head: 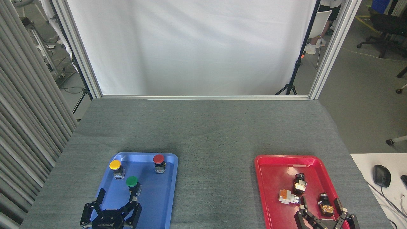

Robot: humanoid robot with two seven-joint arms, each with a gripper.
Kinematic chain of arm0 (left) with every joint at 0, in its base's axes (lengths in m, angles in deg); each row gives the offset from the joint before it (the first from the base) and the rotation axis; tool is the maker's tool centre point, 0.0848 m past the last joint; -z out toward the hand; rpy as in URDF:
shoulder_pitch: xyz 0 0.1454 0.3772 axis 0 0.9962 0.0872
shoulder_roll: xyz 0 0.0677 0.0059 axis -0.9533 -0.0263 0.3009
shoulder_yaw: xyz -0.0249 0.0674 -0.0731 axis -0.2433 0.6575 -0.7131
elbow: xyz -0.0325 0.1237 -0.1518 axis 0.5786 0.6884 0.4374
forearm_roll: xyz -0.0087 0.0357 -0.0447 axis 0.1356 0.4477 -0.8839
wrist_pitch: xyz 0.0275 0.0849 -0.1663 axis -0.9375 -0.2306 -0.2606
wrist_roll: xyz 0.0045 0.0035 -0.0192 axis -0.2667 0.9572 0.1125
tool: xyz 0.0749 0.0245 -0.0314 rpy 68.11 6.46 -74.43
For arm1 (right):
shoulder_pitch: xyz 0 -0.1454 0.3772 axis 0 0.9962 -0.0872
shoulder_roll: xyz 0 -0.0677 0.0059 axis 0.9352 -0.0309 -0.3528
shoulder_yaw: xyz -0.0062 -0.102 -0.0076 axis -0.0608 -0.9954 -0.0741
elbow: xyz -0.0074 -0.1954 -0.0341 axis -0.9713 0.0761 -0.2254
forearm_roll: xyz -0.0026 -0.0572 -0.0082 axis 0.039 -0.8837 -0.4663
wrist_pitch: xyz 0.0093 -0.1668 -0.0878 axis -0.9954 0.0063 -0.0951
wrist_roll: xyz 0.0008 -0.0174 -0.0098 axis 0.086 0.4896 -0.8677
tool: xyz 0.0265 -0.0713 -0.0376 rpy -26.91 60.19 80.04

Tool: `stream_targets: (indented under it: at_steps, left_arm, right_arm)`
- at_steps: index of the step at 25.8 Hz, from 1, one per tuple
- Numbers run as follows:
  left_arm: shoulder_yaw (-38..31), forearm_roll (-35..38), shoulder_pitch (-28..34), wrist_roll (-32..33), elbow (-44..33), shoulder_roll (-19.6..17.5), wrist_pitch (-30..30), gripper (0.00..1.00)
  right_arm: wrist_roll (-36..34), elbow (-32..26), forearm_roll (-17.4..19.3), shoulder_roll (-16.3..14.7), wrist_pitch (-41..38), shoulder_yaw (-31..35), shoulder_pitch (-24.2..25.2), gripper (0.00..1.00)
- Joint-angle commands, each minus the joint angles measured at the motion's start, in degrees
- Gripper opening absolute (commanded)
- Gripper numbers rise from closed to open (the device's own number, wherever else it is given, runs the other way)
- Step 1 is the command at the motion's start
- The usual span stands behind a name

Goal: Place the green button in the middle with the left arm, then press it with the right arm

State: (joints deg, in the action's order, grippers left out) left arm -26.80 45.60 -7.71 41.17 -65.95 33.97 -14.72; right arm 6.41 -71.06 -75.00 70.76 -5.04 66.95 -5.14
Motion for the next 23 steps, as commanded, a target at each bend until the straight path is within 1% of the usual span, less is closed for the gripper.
stream_targets:
  at_steps: [1,10,13,20,23]
  left_arm:
    - [-0.06,-0.14,-0.03,0.13,0.23,-0.24,1.29,1.00]
    - [-0.06,0.04,-0.29,1.10,0.23,-0.33,1.21,1.00]
    - [-0.06,0.21,-0.12,1.19,0.23,-0.42,1.21,1.00]
    - [0.02,0.39,-0.29,1.28,0.23,-0.42,1.29,1.00]
    - [0.02,0.65,-0.47,1.63,0.41,-0.50,1.29,0.99]
  right_arm:
    - [-0.02,0.03,0.00,0.21,-0.05,0.17,-0.05,1.00]
    - [0.15,0.55,0.09,0.30,-0.05,0.34,-0.13,1.00]
    - [0.51,0.73,0.18,0.56,-0.05,0.70,-1.45,1.00]
    - [1.30,0.73,0.18,-0.14,-0.58,0.43,-1.28,1.00]
    - [1.38,0.73,0.09,0.30,-0.49,0.43,-1.72,1.00]
